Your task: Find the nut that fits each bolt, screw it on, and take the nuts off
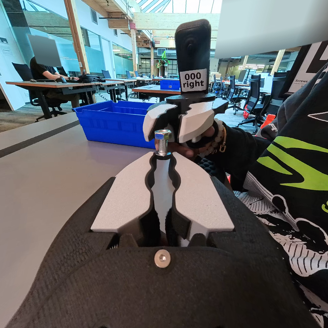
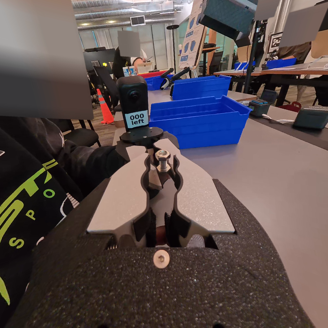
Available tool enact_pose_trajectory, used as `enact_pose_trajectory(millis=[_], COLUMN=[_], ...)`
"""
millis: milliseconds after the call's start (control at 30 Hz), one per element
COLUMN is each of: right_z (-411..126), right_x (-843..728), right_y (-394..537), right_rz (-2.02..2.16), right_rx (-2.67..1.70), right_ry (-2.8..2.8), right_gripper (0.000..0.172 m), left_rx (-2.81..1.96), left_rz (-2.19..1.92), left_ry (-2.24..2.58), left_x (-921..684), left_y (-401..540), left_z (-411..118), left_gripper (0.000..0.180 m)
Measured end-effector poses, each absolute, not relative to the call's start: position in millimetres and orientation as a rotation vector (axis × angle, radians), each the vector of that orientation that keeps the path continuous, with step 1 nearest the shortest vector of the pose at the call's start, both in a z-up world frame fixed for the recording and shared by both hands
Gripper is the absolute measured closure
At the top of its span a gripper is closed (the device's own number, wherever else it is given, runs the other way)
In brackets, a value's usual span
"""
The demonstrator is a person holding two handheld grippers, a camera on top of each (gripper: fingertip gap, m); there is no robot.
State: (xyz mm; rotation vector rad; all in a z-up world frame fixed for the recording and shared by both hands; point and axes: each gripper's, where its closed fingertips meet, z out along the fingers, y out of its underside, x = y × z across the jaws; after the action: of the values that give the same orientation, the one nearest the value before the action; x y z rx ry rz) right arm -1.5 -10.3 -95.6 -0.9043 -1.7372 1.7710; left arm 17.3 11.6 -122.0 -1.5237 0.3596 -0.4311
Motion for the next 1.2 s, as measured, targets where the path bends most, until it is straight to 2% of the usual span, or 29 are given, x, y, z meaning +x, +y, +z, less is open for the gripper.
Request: enact_pose_trajectory(millis=[133,400,600,700,867,1033,1200], right_z=[-93.7,-91.3,-64.5,-54.9,-52.6,-103.9,-172.7], right_x=[-1.4,18.2,29.4,25.3,54.9,115.8,148.4], right_y=[-9.6,-18.8,-10.0,35.8,170.5,276.5,322.4], right_rz=[1.767,1.79,1.848,1.649,1.162,0.715,0.418], right_rx=[-0.889,-0.703,-0.624,-0.785,-1.19,-1.62,-1.997], right_ry=[-1.729,-1.861,-1.778,-1.679,-1.404,-1.235,-1.272], right_gripper=[0.155,0.156,0.155,0.156,0.155,0.156,0.155], left_rx=[-1.531,-1.512,-1.503,-1.487,-1.461,-1.47,-1.479], left_rz=[-0.432,-0.628,-0.694,-0.643,-0.558,-0.526,-0.507], left_ry=[0.371,0.481,0.531,0.481,0.399,0.364,0.361], left_x=[19.1,42.5,52.6,43.5,28.2,21.8,20.4], left_y=[11.7,0.2,-5.1,-2.1,2.1,4.9,5.7], left_z=[-123.2,-122.6,-123.7,-119.9,-113.1,-113.5,-115.2], left_gripper=[0.166,0.166,0.166,0.166,0.166,0.166,0.166])
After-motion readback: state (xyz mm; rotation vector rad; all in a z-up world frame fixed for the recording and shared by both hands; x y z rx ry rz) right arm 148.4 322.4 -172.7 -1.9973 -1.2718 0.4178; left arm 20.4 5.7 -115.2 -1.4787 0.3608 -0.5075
